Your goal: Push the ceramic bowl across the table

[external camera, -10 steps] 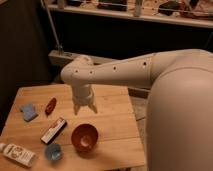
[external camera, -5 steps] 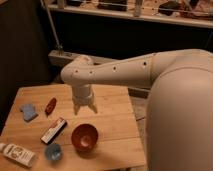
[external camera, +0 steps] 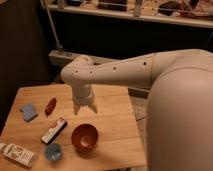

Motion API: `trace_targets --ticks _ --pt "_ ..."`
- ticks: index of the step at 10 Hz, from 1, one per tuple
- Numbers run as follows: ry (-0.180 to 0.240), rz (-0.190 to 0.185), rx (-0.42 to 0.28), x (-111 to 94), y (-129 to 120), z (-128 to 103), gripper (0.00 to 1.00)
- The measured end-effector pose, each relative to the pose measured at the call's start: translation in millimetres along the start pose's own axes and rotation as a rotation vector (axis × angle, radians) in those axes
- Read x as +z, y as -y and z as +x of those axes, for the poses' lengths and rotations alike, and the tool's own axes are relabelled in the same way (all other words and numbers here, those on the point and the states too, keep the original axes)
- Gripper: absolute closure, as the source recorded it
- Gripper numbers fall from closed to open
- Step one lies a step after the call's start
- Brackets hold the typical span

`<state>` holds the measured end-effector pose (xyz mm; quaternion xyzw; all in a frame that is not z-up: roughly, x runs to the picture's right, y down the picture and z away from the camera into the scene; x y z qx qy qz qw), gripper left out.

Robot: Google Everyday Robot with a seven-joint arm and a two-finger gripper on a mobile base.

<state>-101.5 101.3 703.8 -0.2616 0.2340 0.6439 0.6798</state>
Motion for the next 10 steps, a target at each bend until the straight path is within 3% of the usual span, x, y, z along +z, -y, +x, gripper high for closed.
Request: trace_targets --ticks 6,10 --pt "0.009 -0.003 -0.028 2.7 -5.3 8.0 0.35" --pt "0.059 -0.035 -0.202 13.9 -43.3 74.8 0.35"
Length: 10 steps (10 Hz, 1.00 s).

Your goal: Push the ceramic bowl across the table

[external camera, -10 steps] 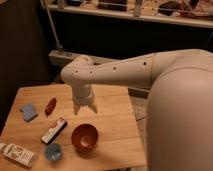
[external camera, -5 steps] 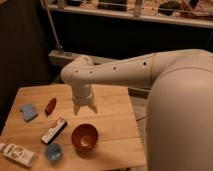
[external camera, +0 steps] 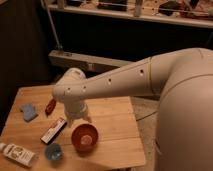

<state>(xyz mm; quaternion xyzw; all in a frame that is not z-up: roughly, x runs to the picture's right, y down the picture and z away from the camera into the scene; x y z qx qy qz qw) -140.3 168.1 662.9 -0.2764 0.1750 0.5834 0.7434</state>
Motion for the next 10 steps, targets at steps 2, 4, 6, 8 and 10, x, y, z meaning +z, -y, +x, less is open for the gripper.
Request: trace_targets --ticks 2,4,6,8,10 --pt "0.02 -0.026 -0.048 0.9 -21.9 25.0 0.35" --pt "0.022 -0.06 -0.087 6.6 -45.7 51.7 0.35" --pt "0.004 -0.099 -0.132 17.5 -71.0 76.8 0.35" --pt "-0.027 -0.143 -0.175 30.3 -95.0 97.2 0.35" --pt "-0.054 -0.208 -0.208 42.6 -115.3 107.8 0.35"
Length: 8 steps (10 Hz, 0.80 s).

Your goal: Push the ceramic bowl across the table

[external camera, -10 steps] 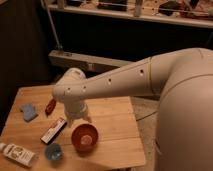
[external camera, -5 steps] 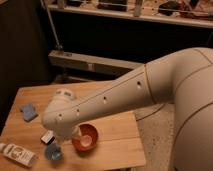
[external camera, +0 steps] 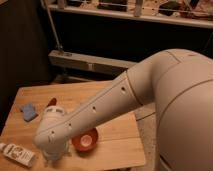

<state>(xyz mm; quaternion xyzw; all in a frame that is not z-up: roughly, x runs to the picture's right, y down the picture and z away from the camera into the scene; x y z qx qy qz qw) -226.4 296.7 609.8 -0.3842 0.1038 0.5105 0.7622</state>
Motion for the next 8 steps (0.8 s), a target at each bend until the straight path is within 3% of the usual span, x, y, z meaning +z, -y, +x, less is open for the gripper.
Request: trace_targets --ticks 3,8 --pt "0.014 -0.078 -0.032 10.4 -6.4 -5.8 0.35" --pt "0.113 -0.192 -0.097 12.2 12.3 -25.1 0.35"
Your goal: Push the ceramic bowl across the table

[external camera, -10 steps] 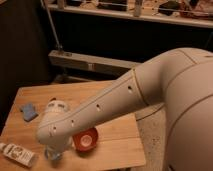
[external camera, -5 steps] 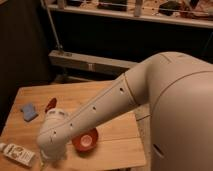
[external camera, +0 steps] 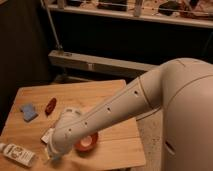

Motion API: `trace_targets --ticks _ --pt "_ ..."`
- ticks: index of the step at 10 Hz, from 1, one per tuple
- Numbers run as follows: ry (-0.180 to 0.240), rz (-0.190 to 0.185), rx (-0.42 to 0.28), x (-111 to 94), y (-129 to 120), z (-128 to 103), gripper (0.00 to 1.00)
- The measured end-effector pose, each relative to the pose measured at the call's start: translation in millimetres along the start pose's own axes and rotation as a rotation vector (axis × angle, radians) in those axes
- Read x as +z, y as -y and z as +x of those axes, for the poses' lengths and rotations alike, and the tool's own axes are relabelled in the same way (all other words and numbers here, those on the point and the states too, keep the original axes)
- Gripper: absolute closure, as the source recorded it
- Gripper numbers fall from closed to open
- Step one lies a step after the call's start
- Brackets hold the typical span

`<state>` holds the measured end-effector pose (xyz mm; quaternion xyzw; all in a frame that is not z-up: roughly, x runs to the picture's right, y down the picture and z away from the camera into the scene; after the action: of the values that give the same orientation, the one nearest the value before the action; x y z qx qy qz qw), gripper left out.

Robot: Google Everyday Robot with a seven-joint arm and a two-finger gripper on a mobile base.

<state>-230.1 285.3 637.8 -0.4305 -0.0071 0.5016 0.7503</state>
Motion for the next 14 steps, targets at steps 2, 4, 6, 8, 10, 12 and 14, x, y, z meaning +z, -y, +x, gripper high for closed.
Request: trace_targets --ticks 2,4,6,8,10,12,14 --pt "0.019 -0.052 -0.019 3.2 5.0 -3.8 0.35" --pt "0.02 -0.067 -0.032 6.9 9.8 -5.2 0.35" --pt "0.021 -0.058 -0.037 8.7 20.8 -8.7 0.35" --pt "0.018 -0.037 -0.039 9.0 31.6 -11.9 0.35" --pt "0.018 0.004 -0.039 7.6 45.8 -17.8 0.35" --pt "0.014 0.046 -0.036 9.1 64.2 -22.5 0.35" --pt "0.013 0.075 -0.029 9.6 76.7 -26.1 0.35"
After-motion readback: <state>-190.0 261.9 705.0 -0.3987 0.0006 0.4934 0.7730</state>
